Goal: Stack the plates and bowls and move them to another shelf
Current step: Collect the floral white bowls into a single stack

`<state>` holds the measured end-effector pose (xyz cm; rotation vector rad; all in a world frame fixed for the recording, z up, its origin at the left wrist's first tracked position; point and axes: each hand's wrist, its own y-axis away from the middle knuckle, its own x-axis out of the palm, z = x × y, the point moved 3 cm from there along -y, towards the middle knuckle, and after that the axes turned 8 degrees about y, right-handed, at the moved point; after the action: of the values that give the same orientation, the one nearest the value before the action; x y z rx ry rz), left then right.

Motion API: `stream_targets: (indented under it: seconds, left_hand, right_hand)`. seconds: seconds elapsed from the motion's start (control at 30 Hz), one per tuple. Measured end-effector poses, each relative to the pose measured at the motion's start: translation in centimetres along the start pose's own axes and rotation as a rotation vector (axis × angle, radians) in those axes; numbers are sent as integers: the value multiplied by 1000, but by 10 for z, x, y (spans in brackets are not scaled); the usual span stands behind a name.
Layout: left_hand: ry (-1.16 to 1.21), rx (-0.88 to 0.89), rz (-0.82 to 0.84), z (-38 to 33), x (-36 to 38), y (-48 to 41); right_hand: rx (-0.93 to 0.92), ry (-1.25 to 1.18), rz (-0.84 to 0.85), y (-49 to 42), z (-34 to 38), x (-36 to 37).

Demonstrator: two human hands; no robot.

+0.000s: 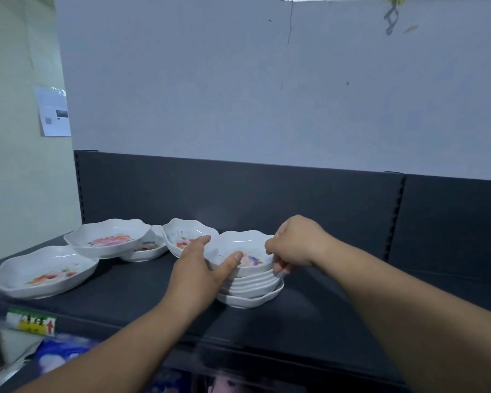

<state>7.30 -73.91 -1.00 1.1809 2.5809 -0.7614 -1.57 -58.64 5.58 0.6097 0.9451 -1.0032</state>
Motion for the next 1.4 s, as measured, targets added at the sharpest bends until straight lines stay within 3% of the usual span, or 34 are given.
stream_targets:
  seconds: [0.5,0.73,1.13,1.4]
  left_hand:
    - [-146,24,-247,-11,-10,-1]
    - [-200,-61,-316,8,-21,-8]
    - [-238,-18,-220,42,-53,-70]
    - [-618,9,49,48,-68,-154]
  right_hand:
    - [-186,-80,-218,-6,-20,-30]
    - [-334,-93,-153,-18,-14,-20]
    - [-357,41,-63,-60,47,11]
    - [-249,123,-43,-90,85,28]
